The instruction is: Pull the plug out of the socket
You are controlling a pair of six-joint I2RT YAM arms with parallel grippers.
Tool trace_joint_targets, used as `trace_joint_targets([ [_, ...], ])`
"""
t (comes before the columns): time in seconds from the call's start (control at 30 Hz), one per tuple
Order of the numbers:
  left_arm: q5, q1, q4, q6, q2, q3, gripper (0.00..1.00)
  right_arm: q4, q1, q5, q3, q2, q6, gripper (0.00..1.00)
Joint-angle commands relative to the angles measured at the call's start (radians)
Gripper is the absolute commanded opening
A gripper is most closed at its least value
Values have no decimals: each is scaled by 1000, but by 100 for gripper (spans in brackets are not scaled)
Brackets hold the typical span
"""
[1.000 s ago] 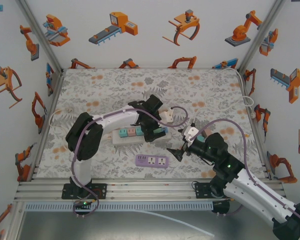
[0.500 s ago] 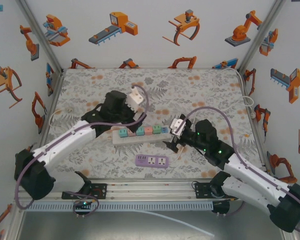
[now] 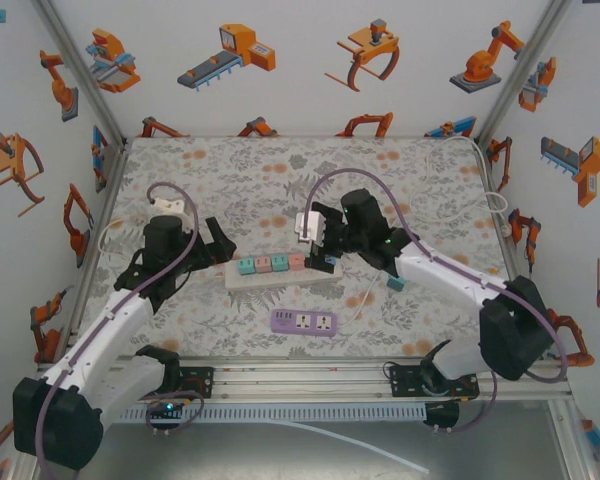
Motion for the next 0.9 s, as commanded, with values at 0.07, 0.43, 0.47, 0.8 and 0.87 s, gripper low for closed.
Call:
trace_joint_targets([
  [0.07,2,25,-9,-105,11,-9,95,-148,-52,-150,111,128,-64,82],
  [0.43,-23,32,-19,-160,76,-26,83,-230,-56,-135,170,284,-129,64],
  [0.47,-21,31,-16,-163,81,-28,82,-232,-57,-134,174,292,-129,61],
  [0.8,37,31,55,-179,155,-76,63,-220,-57,-130,177,308,-142,39],
  [0.87,31,32,63,-192,167,-84,58,-214,-57,-132,174,304,-142,35],
])
